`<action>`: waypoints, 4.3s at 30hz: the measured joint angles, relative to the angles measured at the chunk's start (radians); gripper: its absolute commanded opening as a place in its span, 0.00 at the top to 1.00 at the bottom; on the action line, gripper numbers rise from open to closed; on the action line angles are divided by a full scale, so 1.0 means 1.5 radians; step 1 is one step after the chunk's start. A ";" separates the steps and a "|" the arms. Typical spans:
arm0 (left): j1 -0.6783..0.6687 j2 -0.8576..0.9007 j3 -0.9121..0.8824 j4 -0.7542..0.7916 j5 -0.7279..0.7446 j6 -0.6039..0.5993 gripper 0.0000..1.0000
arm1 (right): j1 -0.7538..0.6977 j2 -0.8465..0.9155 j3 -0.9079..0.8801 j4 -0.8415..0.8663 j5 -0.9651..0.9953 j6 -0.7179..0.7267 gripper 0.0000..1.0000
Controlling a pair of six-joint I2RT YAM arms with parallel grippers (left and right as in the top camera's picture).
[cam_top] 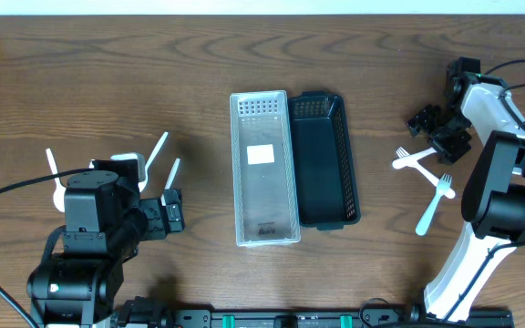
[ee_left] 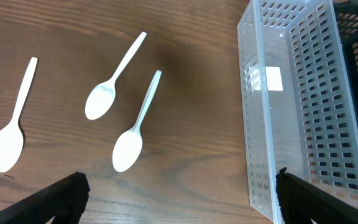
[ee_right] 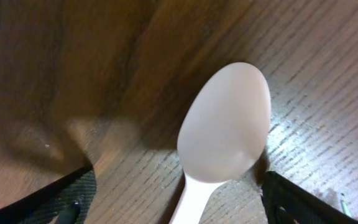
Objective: Pack container
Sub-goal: 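Lower the right gripper and grasp the white spoon, then carry the spoon with the right gripper and drop it into the black basket, then move the right gripper to the crossed fork and grasp the fork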
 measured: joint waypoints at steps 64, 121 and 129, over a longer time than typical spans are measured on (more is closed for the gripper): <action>0.000 0.000 0.000 0.000 0.000 0.000 0.02 | 0.160 -0.217 0.070 -0.087 0.021 -0.163 0.99; 0.000 0.000 0.000 0.000 0.000 0.000 0.02 | 0.018 -0.385 -0.131 -0.183 0.054 -0.102 0.06; 0.000 0.000 0.000 0.000 0.000 0.000 0.02 | 0.014 -0.381 -0.321 -0.032 0.043 -0.110 0.03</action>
